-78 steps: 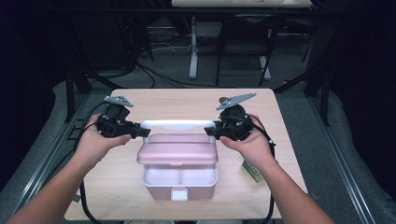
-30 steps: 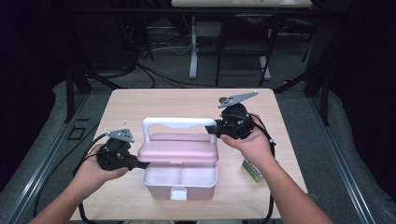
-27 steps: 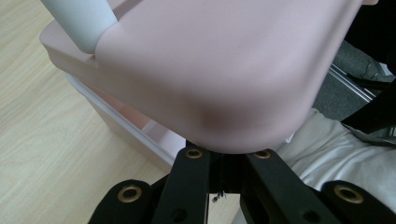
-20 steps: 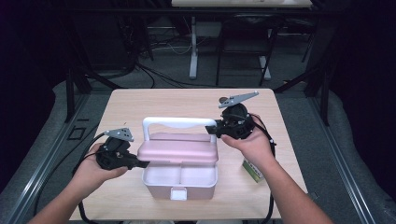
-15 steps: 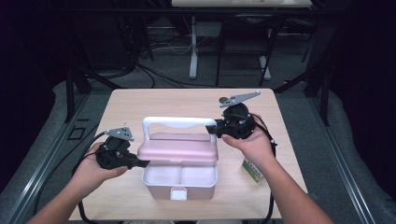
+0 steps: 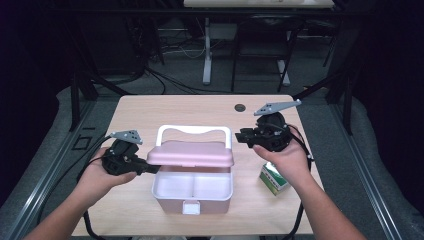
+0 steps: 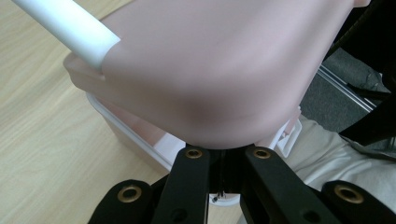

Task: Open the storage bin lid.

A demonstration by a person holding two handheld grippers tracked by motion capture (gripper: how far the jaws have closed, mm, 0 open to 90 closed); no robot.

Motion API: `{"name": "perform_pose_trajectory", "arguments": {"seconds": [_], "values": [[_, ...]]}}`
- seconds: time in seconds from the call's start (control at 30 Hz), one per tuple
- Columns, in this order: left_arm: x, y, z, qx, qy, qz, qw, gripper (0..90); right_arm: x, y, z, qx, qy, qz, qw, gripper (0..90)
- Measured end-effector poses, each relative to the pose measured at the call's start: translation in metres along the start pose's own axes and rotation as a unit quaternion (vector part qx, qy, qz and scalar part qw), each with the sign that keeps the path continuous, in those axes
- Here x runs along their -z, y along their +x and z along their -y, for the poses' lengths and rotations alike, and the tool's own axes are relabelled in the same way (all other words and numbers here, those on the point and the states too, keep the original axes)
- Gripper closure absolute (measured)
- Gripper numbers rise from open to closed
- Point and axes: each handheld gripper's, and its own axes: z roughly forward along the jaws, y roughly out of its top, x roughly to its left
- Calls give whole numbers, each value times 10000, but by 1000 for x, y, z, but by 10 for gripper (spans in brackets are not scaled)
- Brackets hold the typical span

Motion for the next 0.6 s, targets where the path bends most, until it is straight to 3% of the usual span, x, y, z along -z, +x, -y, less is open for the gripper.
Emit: {"name": "perform_pose_trajectory", "arguments": {"seconds": [0.33, 0.6], "values": [[6, 5, -16, 51, -66, -163, 9998, 900, 6, -3, 20, -91, 96, 7, 9999, 790], [9, 10, -28, 97, -104, -277, 9995, 900, 11, 8, 36, 13, 143, -72, 9999, 813]]}}
